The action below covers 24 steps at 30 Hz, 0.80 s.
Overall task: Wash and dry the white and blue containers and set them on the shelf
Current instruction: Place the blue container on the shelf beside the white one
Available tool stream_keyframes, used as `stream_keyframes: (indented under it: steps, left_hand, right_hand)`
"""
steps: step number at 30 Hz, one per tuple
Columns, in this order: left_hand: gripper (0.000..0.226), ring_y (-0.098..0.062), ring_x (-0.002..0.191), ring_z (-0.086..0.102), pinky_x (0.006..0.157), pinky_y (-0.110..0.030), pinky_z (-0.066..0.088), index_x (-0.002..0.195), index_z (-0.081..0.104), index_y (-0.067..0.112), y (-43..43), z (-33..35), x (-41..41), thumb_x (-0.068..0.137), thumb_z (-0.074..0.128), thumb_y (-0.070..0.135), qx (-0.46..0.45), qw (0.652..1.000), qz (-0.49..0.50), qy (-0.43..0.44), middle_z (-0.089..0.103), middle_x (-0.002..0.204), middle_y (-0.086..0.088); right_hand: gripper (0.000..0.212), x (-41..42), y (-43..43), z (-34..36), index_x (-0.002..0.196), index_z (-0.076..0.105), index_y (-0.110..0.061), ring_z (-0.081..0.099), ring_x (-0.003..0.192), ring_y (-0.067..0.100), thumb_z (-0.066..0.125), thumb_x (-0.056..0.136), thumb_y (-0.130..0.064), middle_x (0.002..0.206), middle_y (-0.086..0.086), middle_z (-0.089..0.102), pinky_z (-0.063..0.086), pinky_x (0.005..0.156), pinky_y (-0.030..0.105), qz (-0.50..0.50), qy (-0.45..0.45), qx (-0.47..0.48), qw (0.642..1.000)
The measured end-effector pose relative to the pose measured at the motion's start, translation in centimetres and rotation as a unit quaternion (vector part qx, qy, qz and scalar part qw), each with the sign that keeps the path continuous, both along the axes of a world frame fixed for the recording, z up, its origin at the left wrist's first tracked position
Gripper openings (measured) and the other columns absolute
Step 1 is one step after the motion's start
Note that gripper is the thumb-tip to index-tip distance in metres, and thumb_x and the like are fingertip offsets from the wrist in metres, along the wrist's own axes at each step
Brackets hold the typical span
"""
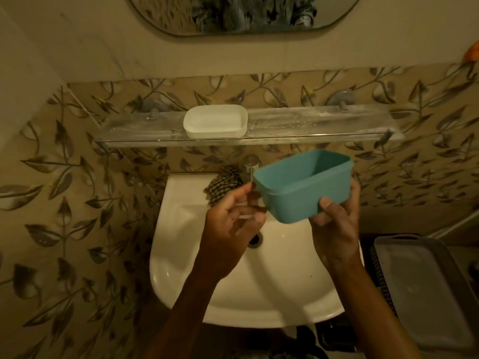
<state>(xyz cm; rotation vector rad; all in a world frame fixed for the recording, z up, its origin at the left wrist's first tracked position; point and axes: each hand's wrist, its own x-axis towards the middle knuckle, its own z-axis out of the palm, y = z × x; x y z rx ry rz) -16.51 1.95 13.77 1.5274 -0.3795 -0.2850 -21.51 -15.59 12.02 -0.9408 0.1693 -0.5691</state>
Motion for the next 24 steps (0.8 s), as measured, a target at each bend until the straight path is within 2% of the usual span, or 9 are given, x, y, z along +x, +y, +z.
stream_keyframes:
  steps: [3, 6, 8, 11, 13, 15, 17, 21, 24]
  left_hand:
    - [0.066, -0.015, 0.109, 0.064, 0.083, -0.027, 0.055, 0.132, 0.05, 0.024, -0.5, 2.5, 1.5, 0.071, 0.075, 0.027, -0.024, 0.998, 0.014, -0.051, 0.066, 0.119, 0.006]
    - [0.062, -0.009, 0.11, 0.063, 0.081, -0.023, 0.055, 0.127, 0.054, 0.029, -1.0, 4.9, 3.8, 0.07, 0.078, 0.028, -0.012, 0.992, 0.043, -0.116, 0.066, 0.118, 0.01]
    - [0.063, -0.006, 0.109, 0.063, 0.08, -0.022, 0.056, 0.129, 0.054, 0.023, -1.6, 6.4, 5.3, 0.071, 0.078, 0.031, 0.019, 0.987, 0.059, -0.147, 0.066, 0.118, 0.01]
    - [0.062, -0.005, 0.108, 0.063, 0.079, -0.022, 0.057, 0.131, 0.053, 0.016, -2.8, 8.1, 7.6, 0.074, 0.077, 0.025, 0.066, 0.98, 0.067, -0.175, 0.064, 0.12, 0.006]
    - [0.063, -0.006, 0.107, 0.063, 0.082, -0.027, 0.058, 0.132, 0.052, 0.014, -3.7, 8.9, 9.2, 0.075, 0.077, 0.02, 0.095, 0.976, 0.067, -0.185, 0.063, 0.122, 0.003]
    - [0.069, -0.006, 0.108, 0.061, 0.084, -0.026, 0.057, 0.137, 0.045, 0.016, -4.4, 9.4, 10.5, 0.076, 0.077, 0.019, 0.115, 0.972, 0.069, -0.194, 0.061, 0.127, 0.0]
    - [0.077, -0.007, 0.109, 0.059, 0.081, -0.02, 0.054, 0.142, 0.038, 0.02, -5.0, 9.7, 11.4, 0.076, 0.077, 0.02, 0.136, 0.965, 0.076, -0.211, 0.058, 0.13, -0.002]
    - [0.069, -0.001, 0.103, 0.058, 0.069, 0.002, 0.041, 0.138, 0.046, 0.022, -5.5, 9.3, 12.4, 0.076, 0.076, 0.02, 0.183, 0.944, 0.076, -0.263, 0.061, 0.126, 0.006]
    - [0.065, -0.003, 0.103, 0.059, 0.072, 0.004, 0.04, 0.136, 0.049, 0.021, -5.3, 8.6, 12.8, 0.076, 0.075, 0.021, 0.217, 0.937, 0.063, -0.268, 0.063, 0.124, 0.006]
  right_hand:
    - [0.065, 0.8, -0.6, 2.0, 0.123, 0.042, -0.026, 0.055, 0.114, 0.027, 0.073, 0.067, -0.018, 0.127, 0.016, 0.05, 0.055, 0.084, 0.036, -0.037, -0.003, -0.153, 0.987]
    - [0.066, 2.2, -1.9, 4.2, 0.121, 0.047, -0.022, 0.057, 0.12, 0.019, 0.081, 0.065, -0.023, 0.128, 0.007, 0.056, 0.053, 0.091, 0.033, -0.052, 0.011, -0.285, 0.957]
    - [0.063, 3.5, -2.9, 5.7, 0.119, 0.051, -0.016, 0.059, 0.117, 0.015, 0.082, 0.066, -0.031, 0.124, 0.003, 0.06, 0.053, 0.092, 0.032, -0.081, 0.046, -0.35, 0.932]
    - [0.048, 5.2, -4.3, 7.9, 0.112, 0.062, -0.018, 0.065, 0.105, 0.009, 0.079, 0.071, -0.037, 0.112, -0.003, 0.068, 0.056, 0.09, 0.036, -0.113, 0.081, -0.392, 0.909]
    - [0.046, 6.2, -5.3, 9.0, 0.111, 0.066, -0.014, 0.068, 0.1, 0.013, 0.078, 0.072, -0.036, 0.107, 0.001, 0.071, 0.058, 0.086, 0.04, -0.11, 0.089, -0.401, 0.905]
    - [0.044, 7.1, -6.2, 9.6, 0.112, 0.067, -0.01, 0.069, 0.098, 0.017, 0.079, 0.074, -0.03, 0.107, 0.007, 0.071, 0.059, 0.084, 0.042, -0.105, 0.093, -0.398, 0.906]
    - [0.041, 8.0, -6.7, 9.8, 0.111, 0.068, -0.008, 0.071, 0.095, 0.015, 0.08, 0.075, -0.024, 0.105, 0.007, 0.072, 0.06, 0.082, 0.038, -0.108, 0.101, -0.406, 0.902]
    - [0.04, 9.3, -6.7, 9.6, 0.11, 0.07, -0.008, 0.071, 0.088, 0.007, 0.082, 0.074, -0.022, 0.102, 0.003, 0.073, 0.058, 0.075, 0.021, -0.12, 0.116, -0.435, 0.885]
    - [0.04, 9.6, -6.9, 9.0, 0.11, 0.07, -0.005, 0.07, 0.087, 0.007, 0.081, 0.075, -0.022, 0.101, 0.002, 0.072, 0.058, 0.072, 0.018, -0.112, 0.127, -0.457, 0.873]
